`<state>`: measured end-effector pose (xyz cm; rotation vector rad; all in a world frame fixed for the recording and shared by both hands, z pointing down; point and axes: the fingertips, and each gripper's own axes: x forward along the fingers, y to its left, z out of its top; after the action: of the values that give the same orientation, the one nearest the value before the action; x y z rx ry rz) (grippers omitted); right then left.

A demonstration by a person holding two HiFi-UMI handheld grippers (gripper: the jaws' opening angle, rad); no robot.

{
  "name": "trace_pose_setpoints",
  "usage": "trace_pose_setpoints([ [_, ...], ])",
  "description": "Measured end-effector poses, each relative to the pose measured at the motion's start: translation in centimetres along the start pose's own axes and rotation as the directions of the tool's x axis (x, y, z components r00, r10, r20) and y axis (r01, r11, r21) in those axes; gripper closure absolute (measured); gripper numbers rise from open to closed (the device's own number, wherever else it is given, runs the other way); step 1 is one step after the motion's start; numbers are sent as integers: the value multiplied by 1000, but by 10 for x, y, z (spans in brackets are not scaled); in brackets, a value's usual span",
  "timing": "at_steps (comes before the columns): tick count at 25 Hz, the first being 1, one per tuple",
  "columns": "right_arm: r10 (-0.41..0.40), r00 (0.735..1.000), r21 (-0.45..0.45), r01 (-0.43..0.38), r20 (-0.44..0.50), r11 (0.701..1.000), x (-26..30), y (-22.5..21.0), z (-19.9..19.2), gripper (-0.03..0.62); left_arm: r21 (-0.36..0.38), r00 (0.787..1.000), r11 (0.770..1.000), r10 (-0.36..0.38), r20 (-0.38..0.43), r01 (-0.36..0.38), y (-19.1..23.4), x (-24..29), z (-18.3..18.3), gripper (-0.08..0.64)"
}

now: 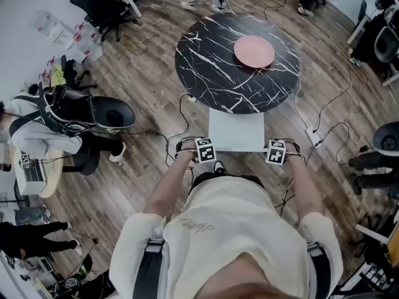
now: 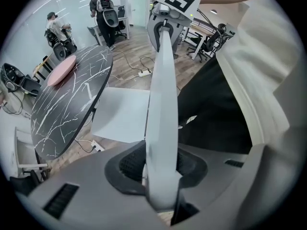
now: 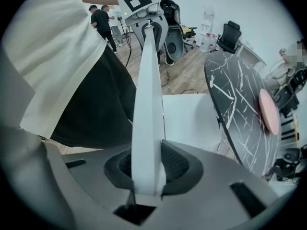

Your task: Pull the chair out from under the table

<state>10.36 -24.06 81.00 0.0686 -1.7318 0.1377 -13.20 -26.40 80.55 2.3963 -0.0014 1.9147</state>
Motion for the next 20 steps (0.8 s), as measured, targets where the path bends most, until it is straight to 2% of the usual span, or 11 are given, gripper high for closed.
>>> trace_pose_setpoints([
  [7,22,1000,-25,-22,0,999,-3,19,-2,503,-39,1000,999,2,-21,-3,-28,0,-2,434],
  [12,19,1000,-55,-18,11,998,-3,18,-2,502,-85,1000,996,14,-10,-15,-32,1,-1,434],
  [20,32,999,-82,-32,5,996,-3,24,-5,502,-120,1000,993,14,-25,-17,-45,3,0,434],
])
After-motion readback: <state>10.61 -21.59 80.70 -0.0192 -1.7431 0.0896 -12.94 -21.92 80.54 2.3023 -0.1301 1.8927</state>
